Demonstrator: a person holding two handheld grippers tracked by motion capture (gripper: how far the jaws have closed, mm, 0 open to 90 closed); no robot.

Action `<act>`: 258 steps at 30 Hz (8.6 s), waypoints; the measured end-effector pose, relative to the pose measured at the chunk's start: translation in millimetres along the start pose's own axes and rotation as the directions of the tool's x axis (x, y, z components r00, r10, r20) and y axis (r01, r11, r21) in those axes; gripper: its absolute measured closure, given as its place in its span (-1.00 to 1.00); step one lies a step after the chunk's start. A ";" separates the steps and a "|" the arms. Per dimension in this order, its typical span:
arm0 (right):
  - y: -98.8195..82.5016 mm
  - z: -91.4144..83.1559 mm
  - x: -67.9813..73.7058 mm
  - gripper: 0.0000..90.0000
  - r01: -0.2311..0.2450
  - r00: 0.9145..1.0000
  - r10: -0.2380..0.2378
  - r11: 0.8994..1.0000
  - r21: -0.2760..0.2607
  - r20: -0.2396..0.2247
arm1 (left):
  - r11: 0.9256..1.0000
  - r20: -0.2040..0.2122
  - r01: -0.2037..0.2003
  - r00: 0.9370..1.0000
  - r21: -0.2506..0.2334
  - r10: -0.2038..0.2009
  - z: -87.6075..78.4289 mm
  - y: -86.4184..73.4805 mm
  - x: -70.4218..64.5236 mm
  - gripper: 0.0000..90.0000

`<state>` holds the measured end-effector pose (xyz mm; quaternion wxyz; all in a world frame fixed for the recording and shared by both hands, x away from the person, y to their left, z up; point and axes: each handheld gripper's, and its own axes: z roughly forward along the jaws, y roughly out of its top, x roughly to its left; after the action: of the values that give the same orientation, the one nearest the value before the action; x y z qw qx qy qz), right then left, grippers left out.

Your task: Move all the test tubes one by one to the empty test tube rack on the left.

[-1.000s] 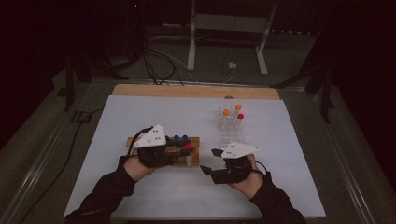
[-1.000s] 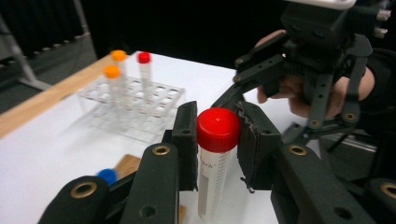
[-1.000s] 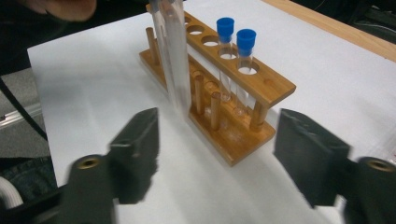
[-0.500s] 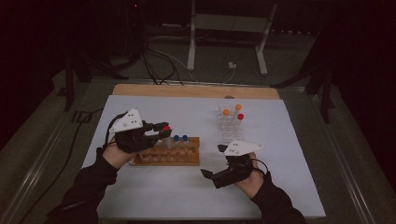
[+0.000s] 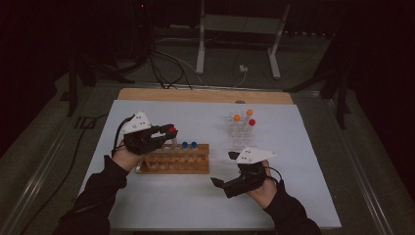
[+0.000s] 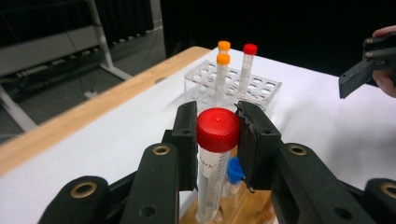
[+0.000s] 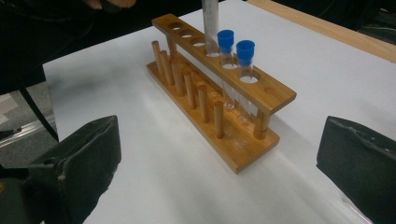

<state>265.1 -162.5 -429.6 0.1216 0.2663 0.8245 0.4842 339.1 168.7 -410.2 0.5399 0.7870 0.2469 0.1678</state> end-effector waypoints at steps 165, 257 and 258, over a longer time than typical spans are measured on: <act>-11.7 11.9 3.0 0.66 0.115 0.992 -0.111 0.991 0.073 -0.060 | 0.999 0.361 -0.039 0.932 0.023 0.028 47.1 -3.8 -91.8 -0.15; -6.1 -12.0 -25.8 -1.00 -0.003 0.999 0.005 0.999 -0.053 0.048 | 0.998 -0.002 0.009 1.000 0.055 -0.009 -6.0 -46.7 13.8 0.59; -4.8 -13.3 -27.8 -1.00 -0.004 0.999 0.007 0.998 -0.056 0.054 | 0.998 0.000 0.010 1.000 0.061 -0.010 -6.4 -46.0 14.2 0.58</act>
<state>280.5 -189.6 -428.6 0.1498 0.2781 0.8062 0.5002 337.8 195.2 -450.9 0.5164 0.8019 0.2560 0.1574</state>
